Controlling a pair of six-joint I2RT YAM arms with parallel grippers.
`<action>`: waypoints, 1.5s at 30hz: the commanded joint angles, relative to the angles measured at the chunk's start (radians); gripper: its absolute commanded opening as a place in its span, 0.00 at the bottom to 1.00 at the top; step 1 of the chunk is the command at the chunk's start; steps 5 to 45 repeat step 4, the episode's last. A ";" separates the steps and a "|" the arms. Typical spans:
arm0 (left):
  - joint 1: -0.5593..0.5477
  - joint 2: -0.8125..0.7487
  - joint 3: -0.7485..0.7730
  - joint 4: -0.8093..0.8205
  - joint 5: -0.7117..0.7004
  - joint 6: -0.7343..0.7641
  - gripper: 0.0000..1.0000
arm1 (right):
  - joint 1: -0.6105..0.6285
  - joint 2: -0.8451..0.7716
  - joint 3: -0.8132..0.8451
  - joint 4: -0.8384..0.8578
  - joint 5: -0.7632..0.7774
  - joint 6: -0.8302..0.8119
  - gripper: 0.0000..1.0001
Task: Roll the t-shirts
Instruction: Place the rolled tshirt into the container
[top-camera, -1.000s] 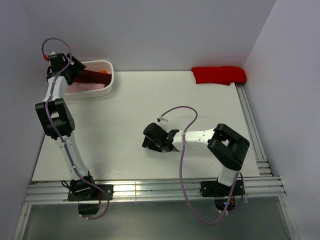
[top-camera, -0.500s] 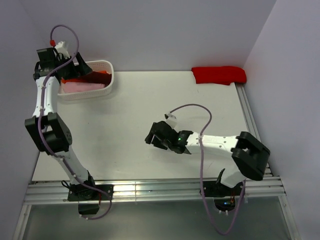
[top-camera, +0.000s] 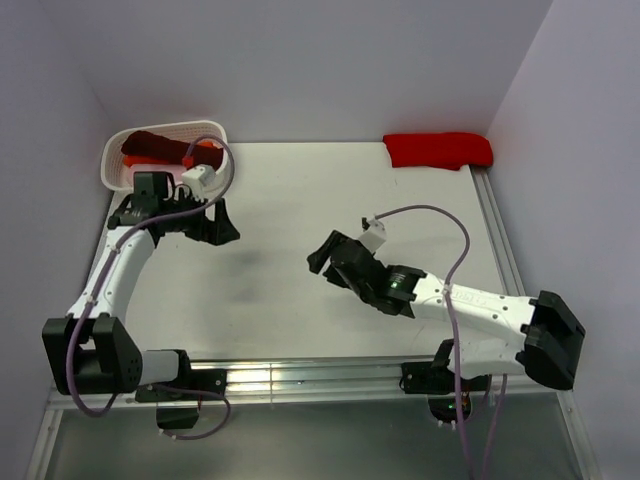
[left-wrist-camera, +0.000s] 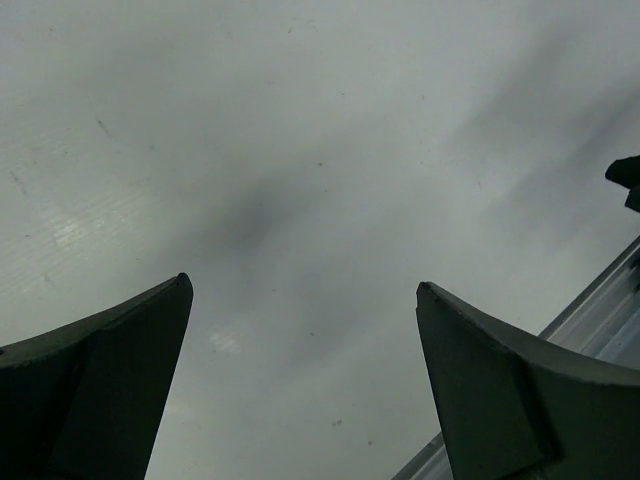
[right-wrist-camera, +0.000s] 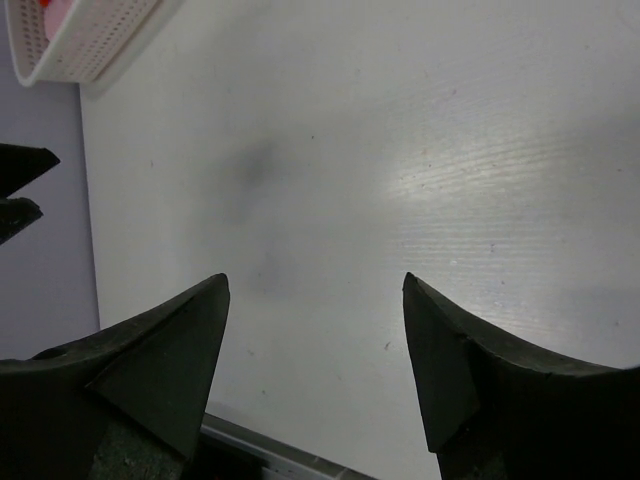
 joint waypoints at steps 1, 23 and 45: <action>-0.030 -0.042 -0.011 0.043 0.018 0.023 0.99 | -0.011 -0.084 -0.046 -0.002 0.081 -0.010 0.77; -0.033 -0.038 -0.014 0.042 0.000 0.025 0.99 | -0.012 -0.120 -0.065 -0.014 0.118 -0.005 0.85; -0.033 -0.038 -0.014 0.042 0.000 0.025 0.99 | -0.012 -0.120 -0.065 -0.014 0.118 -0.005 0.85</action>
